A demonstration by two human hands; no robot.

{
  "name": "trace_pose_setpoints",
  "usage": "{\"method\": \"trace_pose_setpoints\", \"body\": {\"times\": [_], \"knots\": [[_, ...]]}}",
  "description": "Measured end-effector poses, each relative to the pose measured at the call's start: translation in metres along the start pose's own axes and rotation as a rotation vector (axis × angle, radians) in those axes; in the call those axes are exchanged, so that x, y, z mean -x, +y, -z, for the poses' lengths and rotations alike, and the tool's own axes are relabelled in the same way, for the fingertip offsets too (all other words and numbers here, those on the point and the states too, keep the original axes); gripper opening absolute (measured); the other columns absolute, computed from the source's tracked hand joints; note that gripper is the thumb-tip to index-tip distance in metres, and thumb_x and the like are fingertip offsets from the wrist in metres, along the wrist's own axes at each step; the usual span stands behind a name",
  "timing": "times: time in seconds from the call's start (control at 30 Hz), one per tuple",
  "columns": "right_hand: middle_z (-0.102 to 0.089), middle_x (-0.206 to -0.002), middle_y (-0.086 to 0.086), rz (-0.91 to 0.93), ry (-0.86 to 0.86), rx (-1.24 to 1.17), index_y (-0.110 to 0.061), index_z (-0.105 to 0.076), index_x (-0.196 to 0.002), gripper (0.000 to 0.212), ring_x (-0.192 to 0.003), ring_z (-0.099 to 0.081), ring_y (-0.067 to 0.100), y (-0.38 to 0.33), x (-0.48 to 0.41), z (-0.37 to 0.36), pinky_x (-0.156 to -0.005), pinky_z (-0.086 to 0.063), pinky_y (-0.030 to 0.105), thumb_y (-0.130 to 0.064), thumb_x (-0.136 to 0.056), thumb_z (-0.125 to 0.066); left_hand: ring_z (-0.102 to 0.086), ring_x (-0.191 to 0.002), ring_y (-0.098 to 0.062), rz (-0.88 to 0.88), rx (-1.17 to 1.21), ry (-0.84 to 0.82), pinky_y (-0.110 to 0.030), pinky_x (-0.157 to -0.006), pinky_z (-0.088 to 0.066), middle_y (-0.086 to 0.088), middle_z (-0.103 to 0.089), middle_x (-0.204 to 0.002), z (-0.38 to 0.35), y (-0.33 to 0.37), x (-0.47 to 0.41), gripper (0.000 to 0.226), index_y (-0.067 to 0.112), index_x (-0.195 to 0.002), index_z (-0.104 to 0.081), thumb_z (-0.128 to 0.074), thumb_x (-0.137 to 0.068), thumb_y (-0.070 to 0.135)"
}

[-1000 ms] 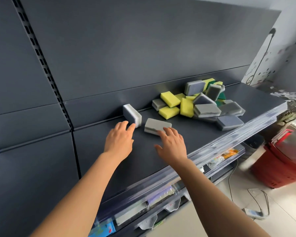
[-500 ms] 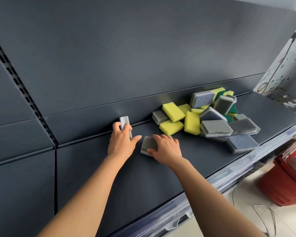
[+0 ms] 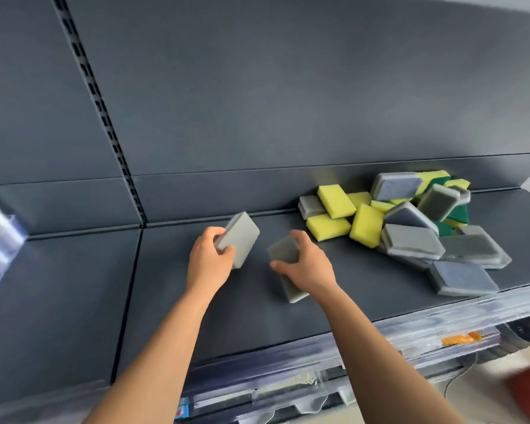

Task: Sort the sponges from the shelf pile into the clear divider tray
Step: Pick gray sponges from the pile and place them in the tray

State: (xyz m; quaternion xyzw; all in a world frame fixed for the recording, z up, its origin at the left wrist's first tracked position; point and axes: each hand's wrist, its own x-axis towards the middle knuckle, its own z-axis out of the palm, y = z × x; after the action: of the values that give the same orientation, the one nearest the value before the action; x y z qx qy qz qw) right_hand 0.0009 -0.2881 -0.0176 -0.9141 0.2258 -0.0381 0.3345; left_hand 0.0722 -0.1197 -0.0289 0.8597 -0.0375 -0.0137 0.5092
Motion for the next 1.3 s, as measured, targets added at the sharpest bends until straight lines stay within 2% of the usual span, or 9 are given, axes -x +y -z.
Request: {"method": "trace_pose_setpoints", "body": {"times": [0.23,0.4,0.57,0.67,0.83,0.97,1.1,1.2,1.3], "knots": [[-0.059,-0.104,-0.01,0.146,0.101,-0.376,-0.035,-0.052,-0.121,0.041,-0.1,-0.056,0.017,-0.013,0.036,-0.014,-0.084,-0.046,0.031,-0.028,-0.084,-0.066,-0.052,-0.085,-0.015,0.055,0.122,0.127,-0.039,-0.069,-0.057,-0.004,-0.05,-0.106,0.038,-0.019,0.059,0.032,0.031,-0.112,-0.058,-0.047,-0.087,0.012],[-0.055,-0.101,-0.004,0.231,0.08,-0.436,-0.039,-0.052,-0.12,0.039,-0.099,-0.051,0.015,-0.044,0.062,-0.035,-0.078,-0.042,0.029,-0.031,-0.084,-0.065,-0.058,-0.084,-0.027,0.063,0.077,0.218,-0.018,-0.041,-0.049,-0.006,-0.045,-0.109,0.08,-0.039,0.095,0.03,0.023,-0.121,-0.051,-0.046,-0.092,0.015],[-0.058,-0.098,-0.006,0.335,0.005,-0.475,-0.039,-0.053,-0.12,0.04,-0.098,-0.052,0.017,-0.082,0.086,-0.061,-0.081,-0.046,0.032,-0.03,-0.083,-0.067,-0.057,-0.09,-0.019,0.106,0.095,0.349,-0.041,-0.07,-0.057,0.002,-0.055,-0.107,0.127,-0.061,0.121,0.036,0.023,-0.121,-0.045,-0.059,-0.088,0.021],[-0.059,-0.098,-0.006,0.365,-0.051,-0.496,-0.038,-0.053,-0.12,0.04,-0.095,-0.053,0.017,-0.109,0.103,-0.081,-0.081,-0.046,0.032,-0.029,-0.083,-0.067,-0.058,-0.089,-0.015,0.133,0.14,0.4,-0.045,-0.078,-0.054,0.009,-0.057,-0.099,0.159,-0.074,0.136,0.031,0.026,-0.115,-0.045,-0.06,-0.087,0.023],[-0.059,-0.095,-0.008,0.431,-0.101,-0.512,-0.032,-0.056,-0.12,0.039,-0.092,-0.052,0.015,-0.158,0.137,-0.117,-0.078,-0.04,0.026,-0.026,-0.084,-0.068,-0.059,-0.092,-0.016,0.099,0.211,0.465,-0.046,-0.079,-0.054,0.015,-0.058,-0.096,0.221,-0.098,0.155,0.021,0.037,-0.102,-0.051,-0.06,-0.087,0.025],[-0.058,-0.093,-0.012,0.469,-0.146,-0.522,-0.03,-0.056,-0.121,0.039,-0.087,-0.053,0.011,-0.201,0.167,-0.145,-0.075,-0.039,0.023,-0.025,-0.084,-0.068,-0.061,-0.087,-0.012,0.078,0.302,0.517,-0.028,-0.062,-0.057,0.004,-0.06,-0.102,0.274,-0.114,0.168,0.023,0.034,-0.106,-0.056,-0.06,-0.089,0.02],[-0.059,-0.095,-0.013,0.49,-0.167,-0.529,-0.028,-0.057,-0.121,0.038,-0.082,-0.053,0.003,-0.24,0.194,-0.173,-0.075,-0.039,0.02,-0.024,-0.084,-0.068,-0.06,-0.085,-0.007,0.068,0.361,0.497,-0.021,-0.058,-0.055,0.007,-0.06,-0.103,0.326,-0.133,0.177,0.03,0.026,-0.116,-0.059,-0.06,-0.089,0.013],[-0.061,-0.097,-0.01,0.501,-0.162,-0.543,-0.028,-0.057,-0.12,0.038,-0.082,-0.053,0.003,-0.266,0.211,-0.195,-0.07,-0.039,0.015,-0.023,-0.084,-0.068,-0.061,-0.094,-0.011,0.051,0.369,0.463,-0.019,-0.062,-0.055,0.002,-0.06,-0.113,0.362,-0.149,0.181,0.034,0.028,-0.118,-0.058,-0.06,-0.088,0.011],[-0.061,-0.096,-0.011,0.506,-0.161,-0.55,-0.028,-0.058,-0.118,0.037,-0.081,-0.053,0.0,-0.288,0.223,-0.213,-0.068,-0.038,0.012,-0.023,-0.084,-0.068,-0.06,-0.1,-0.013,0.035,0.34,0.461,-0.03,-0.075,-0.057,0.003,-0.06,-0.118,0.391,-0.164,0.181,0.035,0.036,-0.115,-0.058,-0.061,-0.088,0.014]]}}
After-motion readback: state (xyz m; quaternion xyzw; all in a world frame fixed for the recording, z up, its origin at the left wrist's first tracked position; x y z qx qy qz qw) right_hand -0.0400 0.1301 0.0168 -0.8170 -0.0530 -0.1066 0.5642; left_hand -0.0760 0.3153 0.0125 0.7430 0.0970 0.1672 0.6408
